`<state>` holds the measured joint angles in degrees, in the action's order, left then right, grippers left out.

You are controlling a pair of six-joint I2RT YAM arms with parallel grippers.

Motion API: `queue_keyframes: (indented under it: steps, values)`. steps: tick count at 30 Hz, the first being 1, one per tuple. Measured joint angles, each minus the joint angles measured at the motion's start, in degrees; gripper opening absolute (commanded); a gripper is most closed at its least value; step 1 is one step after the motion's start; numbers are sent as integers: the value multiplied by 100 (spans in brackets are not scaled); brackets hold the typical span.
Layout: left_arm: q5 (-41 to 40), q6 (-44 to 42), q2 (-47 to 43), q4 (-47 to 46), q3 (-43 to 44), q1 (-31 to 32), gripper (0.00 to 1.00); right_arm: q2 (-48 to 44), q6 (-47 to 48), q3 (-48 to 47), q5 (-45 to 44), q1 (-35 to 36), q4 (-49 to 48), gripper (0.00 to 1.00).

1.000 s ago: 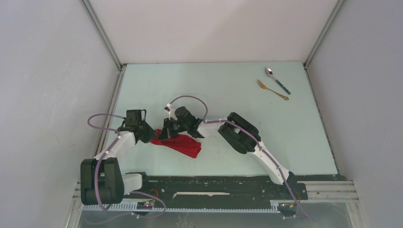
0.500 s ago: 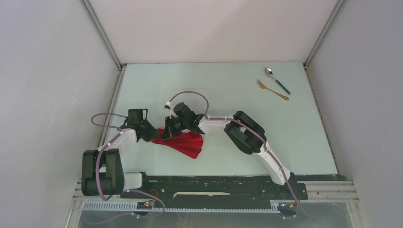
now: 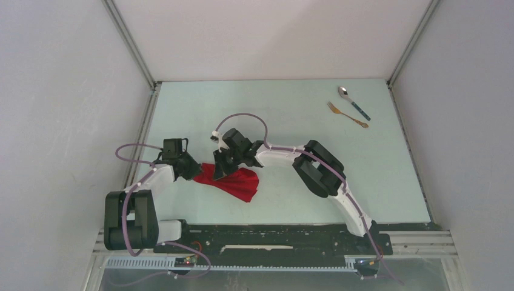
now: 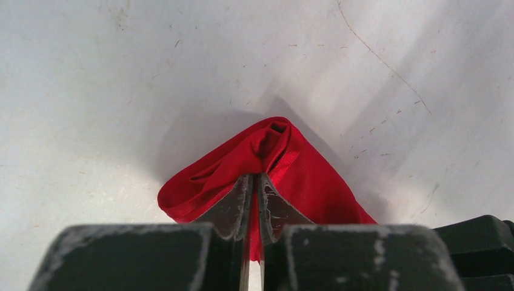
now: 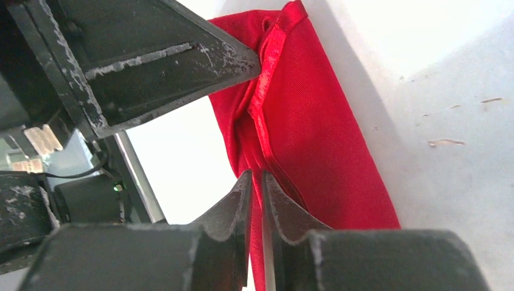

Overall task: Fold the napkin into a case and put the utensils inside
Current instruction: Stuff the top corner of the smaller-rectangle-folded napkin into the folded napkin.

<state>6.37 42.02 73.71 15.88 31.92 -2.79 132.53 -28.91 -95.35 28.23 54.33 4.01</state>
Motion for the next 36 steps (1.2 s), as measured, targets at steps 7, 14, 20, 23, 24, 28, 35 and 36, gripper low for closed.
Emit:
queue_keyframes:
  steps: [7, 14, 20, 23, 24, 28, 35, 36]
  values:
    - [-17, -2, 0, -2, 0, 4, 8, -256, 555, 22, 31, -107, 306, 28]
    - [-17, -2, 0, -2, 0, 4, 8, -610, 1023, 22, 28, -186, 341, 34]
    - [-20, -2, -2, 4, 0, 4, 8, -284, 1191, -490, -129, -293, 564, 39]
    - [-24, -2, -28, 15, 0, 4, 8, -57, 1204, -651, -155, -299, 568, 45]
    - [-26, -4, -46, 24, 0, 4, 8, -11, 1222, -651, -175, -297, 584, 50]
    - [-57, -4, -76, 63, 0, 4, 7, 46, 1534, -505, -442, -216, 629, 56]
    - [-87, -7, -109, 103, 0, 4, 7, 35, 2402, -520, -793, 48, 807, 56]
    - [-98, -7, -114, 105, 0, 4, 7, 31, 2498, -520, -813, 63, 817, 56]
